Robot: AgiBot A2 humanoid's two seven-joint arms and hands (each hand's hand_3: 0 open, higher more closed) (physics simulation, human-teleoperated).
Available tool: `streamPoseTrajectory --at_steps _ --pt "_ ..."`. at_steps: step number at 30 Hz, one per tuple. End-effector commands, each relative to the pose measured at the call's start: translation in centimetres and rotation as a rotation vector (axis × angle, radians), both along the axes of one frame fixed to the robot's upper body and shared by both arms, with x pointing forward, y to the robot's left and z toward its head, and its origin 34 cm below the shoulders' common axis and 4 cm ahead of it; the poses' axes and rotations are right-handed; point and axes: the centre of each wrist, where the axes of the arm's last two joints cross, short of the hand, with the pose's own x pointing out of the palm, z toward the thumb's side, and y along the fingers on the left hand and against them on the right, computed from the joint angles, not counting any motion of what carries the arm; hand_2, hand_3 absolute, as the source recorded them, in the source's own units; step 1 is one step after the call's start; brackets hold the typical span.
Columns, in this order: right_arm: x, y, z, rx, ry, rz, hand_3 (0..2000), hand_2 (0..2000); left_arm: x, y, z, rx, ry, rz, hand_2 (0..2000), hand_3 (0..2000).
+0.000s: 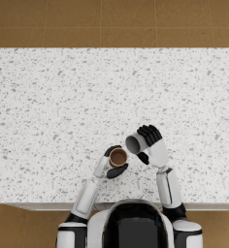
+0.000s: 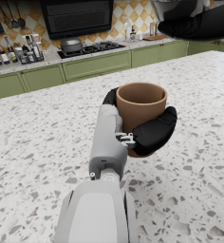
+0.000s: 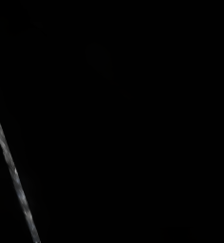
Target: Pick up two cups and pour the berry on the right into the cup on the left
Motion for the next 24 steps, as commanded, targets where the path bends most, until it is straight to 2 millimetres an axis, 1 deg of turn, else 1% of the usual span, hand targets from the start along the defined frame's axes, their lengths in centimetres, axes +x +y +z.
streamPoseTrajectory --at_steps 1,10,12,14,19,24 --pt "-0.5 0.7 1.3 -0.007 -0.06 0.009 1280 2000 0.2 0.0 0.1 -0.005 -0.004 0.006 2000 1280" --pt "-0.8 1.1 1.5 -0.215 -0.149 -0.141 1280 2000 0.5 -0.2 0.5 -0.023 -0.015 0.004 2000 1280" --pt "-1.1 1.5 1.5 -0.264 -0.171 -0.162 1280 2000 0.5 -0.2 0.5 -0.025 -0.015 0.006 2000 1280" --pt "-1.0 1.5 1.8 -0.299 -0.196 -0.203 1280 2000 0.5 -0.4 0.3 -0.025 -0.007 0.0 2000 1280" --pt "-1.8 2.1 2.4 -0.4 -0.273 -0.274 1280 2000 0.7 -0.5 0.5 -0.036 -0.013 0.007 2000 1280" --pt "-2.1 2.4 2.7 -0.438 -0.303 -0.303 1280 2000 0.9 -0.5 0.5 -0.041 -0.008 0.016 2000 1280"
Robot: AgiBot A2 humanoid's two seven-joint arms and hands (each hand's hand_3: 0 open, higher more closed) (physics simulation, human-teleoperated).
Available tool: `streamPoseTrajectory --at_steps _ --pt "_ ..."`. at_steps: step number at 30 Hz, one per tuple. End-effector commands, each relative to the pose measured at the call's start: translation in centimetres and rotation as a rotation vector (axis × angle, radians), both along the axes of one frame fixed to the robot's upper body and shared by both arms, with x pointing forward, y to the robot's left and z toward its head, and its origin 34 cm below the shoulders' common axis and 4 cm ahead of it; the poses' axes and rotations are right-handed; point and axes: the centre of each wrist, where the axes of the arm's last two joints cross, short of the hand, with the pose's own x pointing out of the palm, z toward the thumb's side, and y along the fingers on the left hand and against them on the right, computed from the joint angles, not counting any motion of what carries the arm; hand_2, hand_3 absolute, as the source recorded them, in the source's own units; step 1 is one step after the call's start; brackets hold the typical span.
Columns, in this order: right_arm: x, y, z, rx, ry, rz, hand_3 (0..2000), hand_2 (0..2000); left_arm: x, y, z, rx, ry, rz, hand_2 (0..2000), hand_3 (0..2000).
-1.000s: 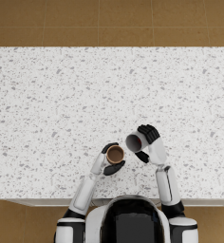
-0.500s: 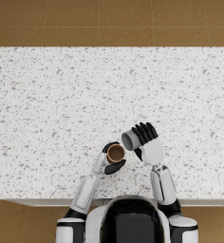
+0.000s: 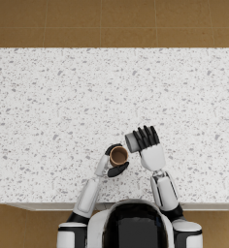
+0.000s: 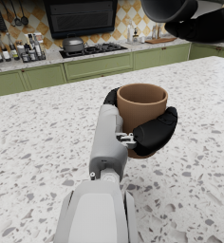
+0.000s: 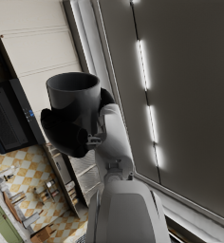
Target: Pick up two cups and pour the berry on the right into the cup on the left
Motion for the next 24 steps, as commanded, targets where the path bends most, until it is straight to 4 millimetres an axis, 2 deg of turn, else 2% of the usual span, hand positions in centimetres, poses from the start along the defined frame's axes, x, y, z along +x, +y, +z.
streamPoseTrajectory --at_steps 1,7,10,15,16,24 --pt "-0.66 0.41 0.65 -0.012 -0.041 0.004 1280 2000 0.33 -0.03 0.33 -0.008 -0.011 0.006 2000 1280" --pt "-0.8 0.46 0.67 -0.128 -0.099 -0.111 1280 2000 0.43 -0.34 0.54 -0.018 -0.016 0.0 2000 1280" --pt "-0.72 0.4 0.11 -0.166 -0.089 -0.134 1280 2000 0.53 -0.34 0.44 -0.021 -0.012 0.004 2000 1280" --pt "-1.08 0.55 0.6 -0.218 -0.139 -0.199 1280 2000 0.53 -0.45 0.55 -0.027 -0.014 0.003 2000 1280" --pt "-0.92 0.43 0.07 -0.243 -0.123 -0.208 1280 2000 0.53 -0.45 0.55 -0.028 -0.014 0.004 2000 1280" --pt "-0.99 0.42 0.12 -0.312 -0.161 -0.278 1280 2000 0.73 -0.66 0.46 -0.035 -0.007 0.007 2000 1280"
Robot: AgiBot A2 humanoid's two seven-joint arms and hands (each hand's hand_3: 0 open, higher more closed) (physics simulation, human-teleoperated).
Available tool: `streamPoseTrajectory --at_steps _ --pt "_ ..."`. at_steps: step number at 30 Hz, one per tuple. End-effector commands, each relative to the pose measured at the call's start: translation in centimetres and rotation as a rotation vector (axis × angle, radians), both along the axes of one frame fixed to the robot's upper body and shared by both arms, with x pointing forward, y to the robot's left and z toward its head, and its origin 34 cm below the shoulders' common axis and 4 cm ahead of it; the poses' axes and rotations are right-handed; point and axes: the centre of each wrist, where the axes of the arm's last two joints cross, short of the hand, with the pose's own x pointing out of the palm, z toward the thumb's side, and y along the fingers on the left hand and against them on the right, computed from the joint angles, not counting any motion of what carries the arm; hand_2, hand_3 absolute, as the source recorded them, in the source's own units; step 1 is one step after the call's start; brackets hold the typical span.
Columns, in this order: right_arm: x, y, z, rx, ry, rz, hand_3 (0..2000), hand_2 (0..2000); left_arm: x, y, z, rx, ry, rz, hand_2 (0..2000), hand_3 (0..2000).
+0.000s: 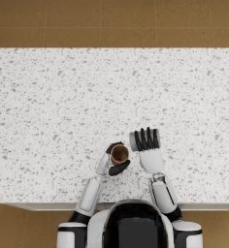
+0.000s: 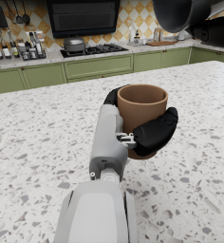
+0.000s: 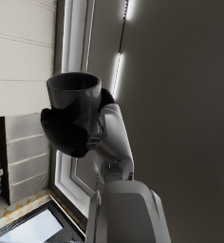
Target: Pick up two cups and pour the berry on the right into the cup on the left
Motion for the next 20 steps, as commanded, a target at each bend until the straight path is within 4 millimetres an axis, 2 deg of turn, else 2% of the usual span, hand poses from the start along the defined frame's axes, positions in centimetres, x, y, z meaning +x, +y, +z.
streamPoseTrajectory --at_steps 1,20 --pt "0.0 -0.02 0.0 -0.011 -0.006 -0.011 1280 2000 0.15 -0.05 0.45 -0.008 -0.016 0.002 2000 1280" --pt "0.0 -0.05 0.01 -0.038 -0.017 -0.039 1280 2000 -0.3 0.07 0.03 -0.005 0.0 0.002 2000 1280"
